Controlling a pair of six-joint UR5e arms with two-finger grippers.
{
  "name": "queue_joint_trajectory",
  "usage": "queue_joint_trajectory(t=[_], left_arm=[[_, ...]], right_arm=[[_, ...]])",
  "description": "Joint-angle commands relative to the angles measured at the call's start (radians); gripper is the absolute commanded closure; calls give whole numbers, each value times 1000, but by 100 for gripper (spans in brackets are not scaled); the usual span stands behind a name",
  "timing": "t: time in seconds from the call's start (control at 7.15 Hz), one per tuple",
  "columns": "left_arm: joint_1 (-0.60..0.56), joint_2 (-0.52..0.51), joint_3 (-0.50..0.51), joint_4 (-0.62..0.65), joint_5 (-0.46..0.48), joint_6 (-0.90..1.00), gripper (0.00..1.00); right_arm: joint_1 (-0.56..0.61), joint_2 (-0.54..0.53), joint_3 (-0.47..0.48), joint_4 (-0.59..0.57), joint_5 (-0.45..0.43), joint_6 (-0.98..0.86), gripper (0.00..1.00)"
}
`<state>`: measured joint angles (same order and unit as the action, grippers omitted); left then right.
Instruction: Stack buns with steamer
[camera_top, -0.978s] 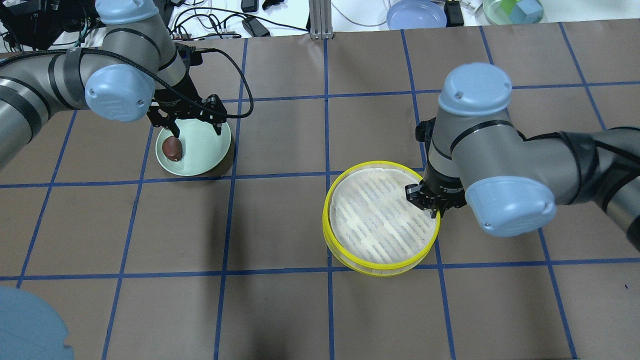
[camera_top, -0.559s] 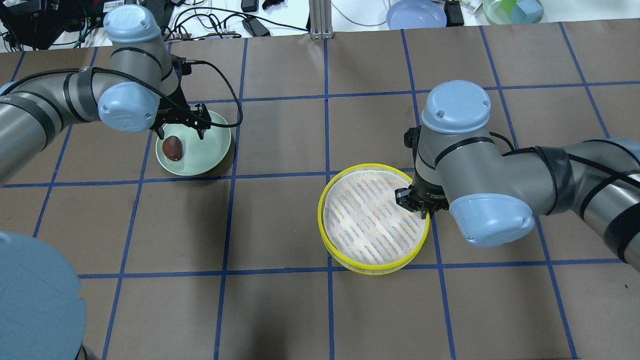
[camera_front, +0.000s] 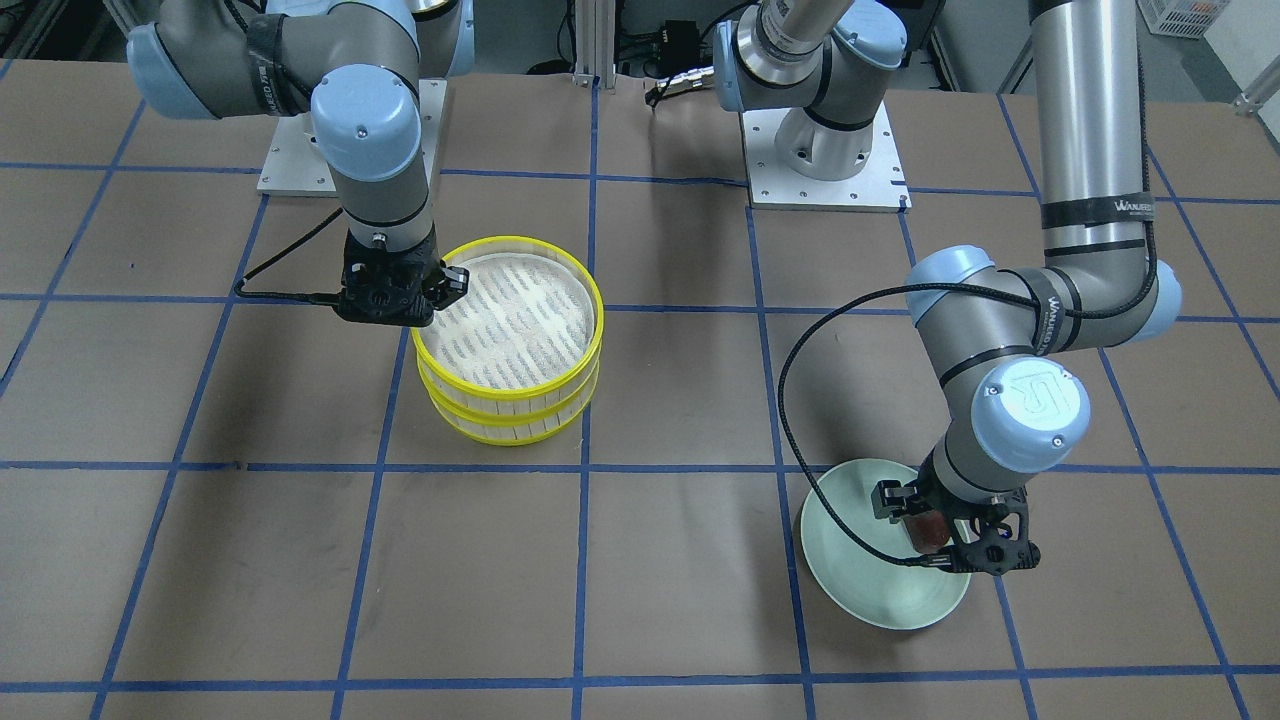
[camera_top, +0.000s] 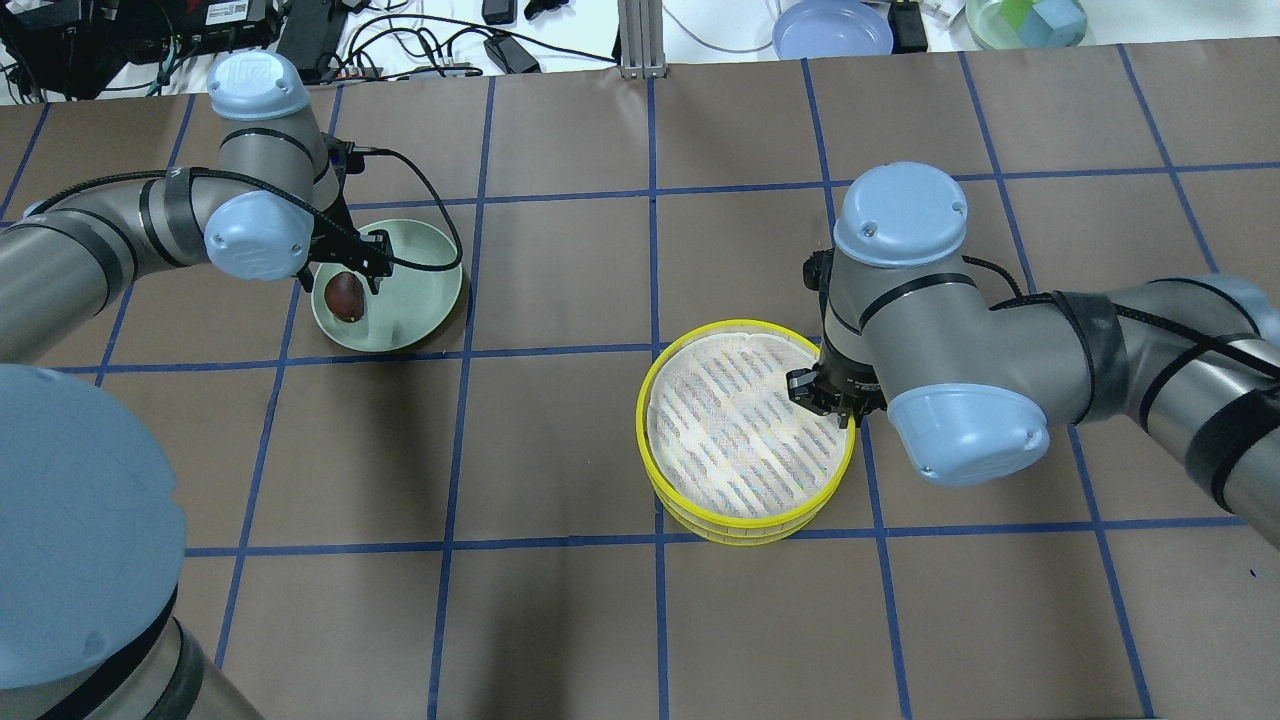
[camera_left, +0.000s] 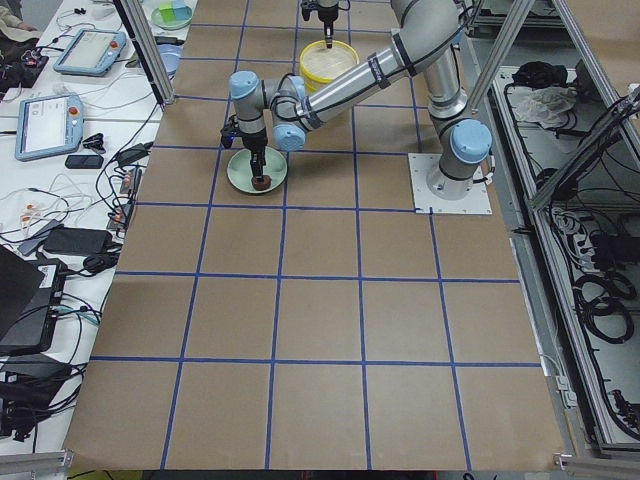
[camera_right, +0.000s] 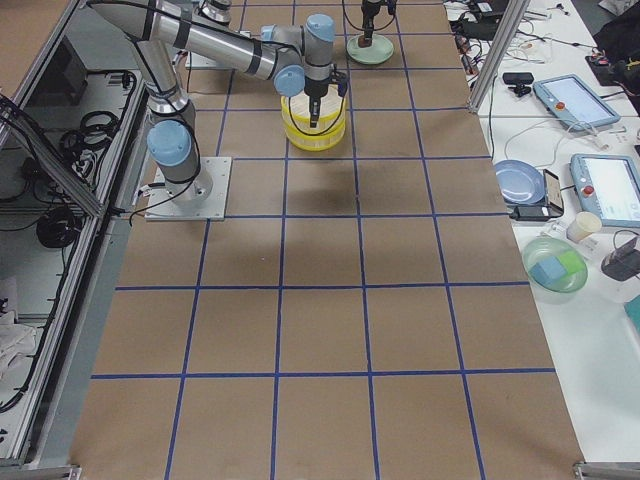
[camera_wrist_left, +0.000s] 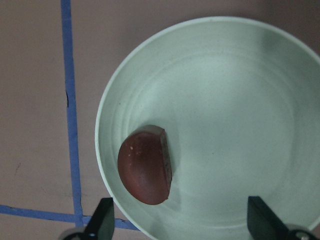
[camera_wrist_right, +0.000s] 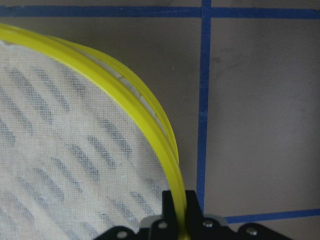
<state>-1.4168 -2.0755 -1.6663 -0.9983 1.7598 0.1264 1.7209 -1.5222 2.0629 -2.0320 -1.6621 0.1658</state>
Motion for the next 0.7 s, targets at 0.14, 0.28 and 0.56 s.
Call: queue_joint_trajectory(t=[0.14,0.28,0.56], left_arm=[[4,-27,0,3,1,7,50],[2,-28,0,3,0,9,77],[2,-26,3,3,1,33,100]], right_arm=[[-4,13,-3,-13,-4,-3,100],[-9,10,-3,-20,7,-27,100],[-9,14,0,-31,10,-46,100]])
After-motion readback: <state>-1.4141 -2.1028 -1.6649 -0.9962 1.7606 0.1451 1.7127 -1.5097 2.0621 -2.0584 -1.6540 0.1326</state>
